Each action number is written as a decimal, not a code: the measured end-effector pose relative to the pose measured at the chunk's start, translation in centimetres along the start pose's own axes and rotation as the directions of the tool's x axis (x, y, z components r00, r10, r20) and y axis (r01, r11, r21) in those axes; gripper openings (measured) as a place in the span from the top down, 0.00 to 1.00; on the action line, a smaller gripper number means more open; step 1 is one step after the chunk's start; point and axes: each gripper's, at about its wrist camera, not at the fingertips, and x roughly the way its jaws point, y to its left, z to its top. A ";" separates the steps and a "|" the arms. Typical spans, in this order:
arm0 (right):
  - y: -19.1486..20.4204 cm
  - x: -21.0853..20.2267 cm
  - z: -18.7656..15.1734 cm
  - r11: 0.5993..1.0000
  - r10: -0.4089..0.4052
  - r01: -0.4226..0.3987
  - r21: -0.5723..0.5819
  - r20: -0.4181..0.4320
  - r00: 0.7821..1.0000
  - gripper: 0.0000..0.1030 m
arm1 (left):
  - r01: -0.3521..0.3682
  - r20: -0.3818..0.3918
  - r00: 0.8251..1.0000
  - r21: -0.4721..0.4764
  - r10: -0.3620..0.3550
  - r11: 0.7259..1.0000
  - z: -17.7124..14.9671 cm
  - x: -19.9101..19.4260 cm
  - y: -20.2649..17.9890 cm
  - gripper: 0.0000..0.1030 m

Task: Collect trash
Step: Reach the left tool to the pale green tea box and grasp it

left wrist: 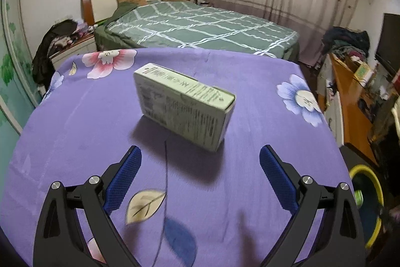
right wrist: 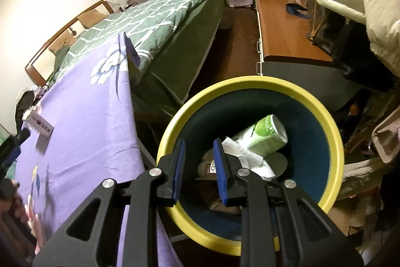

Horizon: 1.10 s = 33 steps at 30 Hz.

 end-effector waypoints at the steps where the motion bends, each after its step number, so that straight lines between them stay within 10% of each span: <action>1: 0.0 0.1 0.0 1.000 0.003 -0.003 0.001 -0.003 1.000 0.78 | -0.003 -0.004 1.000 -0.012 0.003 1.000 0.3 0.5 -0.2 0.09; 14: 0.6 1.2 0.1 0.999 0.032 -0.032 -0.012 -0.024 0.999 0.78 | -0.083 -0.054 0.995 -0.088 0.078 0.993 1.8 5.1 -0.2 0.09; 33: 1.9 1.1 0.0 0.998 0.053 -0.053 -0.033 -0.028 0.998 0.78 | -0.175 -0.050 0.984 -0.079 0.171 0.981 2.9 1.9 8.8 0.09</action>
